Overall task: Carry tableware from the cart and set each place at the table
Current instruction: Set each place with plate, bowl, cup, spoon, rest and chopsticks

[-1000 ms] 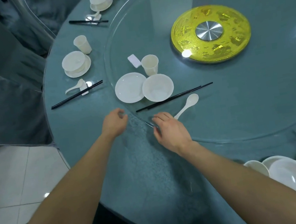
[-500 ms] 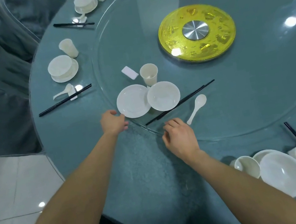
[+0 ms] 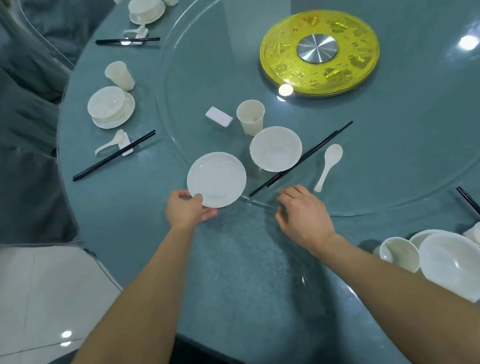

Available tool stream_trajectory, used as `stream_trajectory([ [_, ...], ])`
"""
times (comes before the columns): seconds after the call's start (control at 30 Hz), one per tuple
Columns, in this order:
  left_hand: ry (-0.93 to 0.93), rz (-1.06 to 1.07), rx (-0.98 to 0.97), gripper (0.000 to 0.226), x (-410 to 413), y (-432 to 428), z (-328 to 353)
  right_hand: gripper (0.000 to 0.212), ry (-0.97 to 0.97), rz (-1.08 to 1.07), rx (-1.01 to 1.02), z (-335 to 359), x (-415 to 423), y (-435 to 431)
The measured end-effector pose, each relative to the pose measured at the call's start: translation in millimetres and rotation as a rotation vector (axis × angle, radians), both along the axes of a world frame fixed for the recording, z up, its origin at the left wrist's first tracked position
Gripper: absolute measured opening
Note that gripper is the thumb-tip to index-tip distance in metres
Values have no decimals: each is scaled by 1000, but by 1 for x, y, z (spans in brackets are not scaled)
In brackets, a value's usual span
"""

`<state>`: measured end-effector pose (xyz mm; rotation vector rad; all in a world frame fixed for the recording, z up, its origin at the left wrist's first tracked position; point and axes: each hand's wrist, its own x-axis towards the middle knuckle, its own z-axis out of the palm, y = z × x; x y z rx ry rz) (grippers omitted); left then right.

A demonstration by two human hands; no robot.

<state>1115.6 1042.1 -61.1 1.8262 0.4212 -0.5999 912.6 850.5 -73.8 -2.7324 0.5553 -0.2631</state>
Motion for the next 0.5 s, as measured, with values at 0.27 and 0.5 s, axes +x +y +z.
stream_trajectory([
  [0.27, 2, -2, 158, 21, -30, 92, -17, 8, -16, -25, -18, -1, -2, -1],
  [0.5, -5, -218, 449, 23, -36, 112, -16, 10, 26, -16, -60, -3, 2, -3],
])
